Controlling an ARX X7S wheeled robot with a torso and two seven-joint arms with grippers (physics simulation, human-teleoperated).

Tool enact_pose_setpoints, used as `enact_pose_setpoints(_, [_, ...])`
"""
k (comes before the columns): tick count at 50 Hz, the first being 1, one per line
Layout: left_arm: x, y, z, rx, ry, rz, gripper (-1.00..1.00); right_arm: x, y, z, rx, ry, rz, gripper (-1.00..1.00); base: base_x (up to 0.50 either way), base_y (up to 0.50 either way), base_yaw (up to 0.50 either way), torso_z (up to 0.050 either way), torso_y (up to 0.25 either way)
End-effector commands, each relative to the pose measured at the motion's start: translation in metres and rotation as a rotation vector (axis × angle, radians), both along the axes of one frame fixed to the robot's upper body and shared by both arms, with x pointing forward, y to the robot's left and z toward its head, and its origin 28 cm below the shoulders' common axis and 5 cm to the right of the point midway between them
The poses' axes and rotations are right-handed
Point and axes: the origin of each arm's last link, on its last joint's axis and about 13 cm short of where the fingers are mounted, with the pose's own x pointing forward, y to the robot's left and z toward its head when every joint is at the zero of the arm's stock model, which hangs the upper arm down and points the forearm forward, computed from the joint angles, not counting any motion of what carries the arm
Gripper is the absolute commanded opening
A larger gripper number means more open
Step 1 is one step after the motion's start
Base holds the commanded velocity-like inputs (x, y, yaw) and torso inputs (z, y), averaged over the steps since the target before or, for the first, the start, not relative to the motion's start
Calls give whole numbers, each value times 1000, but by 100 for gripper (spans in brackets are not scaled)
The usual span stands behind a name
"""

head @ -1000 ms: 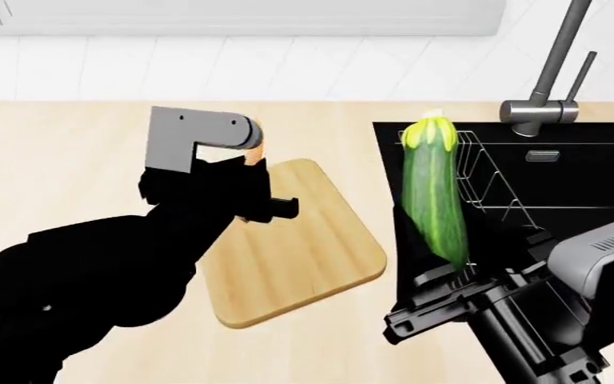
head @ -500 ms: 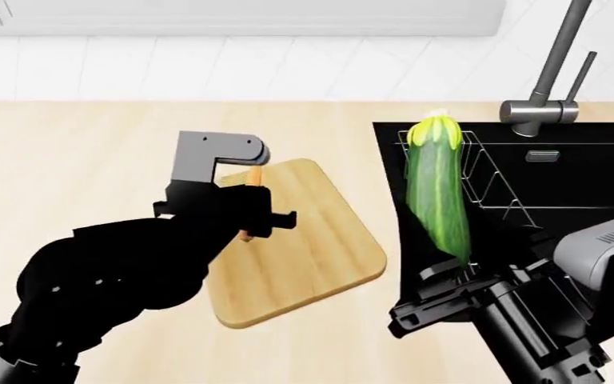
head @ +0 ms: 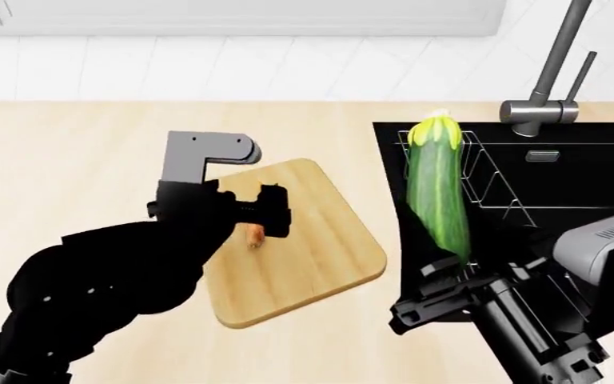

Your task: Pick the vegetables from the sink and place them on the cutting board.

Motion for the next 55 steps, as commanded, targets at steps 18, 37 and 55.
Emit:
enact_pose_setpoints(18, [-113, 44, 49, -132, -716, 157, 100, 79, 30, 73, -73, 391, 118, -100, 0, 0, 0, 0, 1])
enact_pose_setpoints(37, [-112, 46, 49, -142, -702, 151, 100, 144, 56, 45, -102, 684, 125, -100, 0, 0, 0, 0, 0])
enact_pose_setpoints(55, [-111, 45, 48, -146, -690, 144, 100, 150, 68, 14, -199, 772, 133, -100, 0, 0, 0, 0, 0])
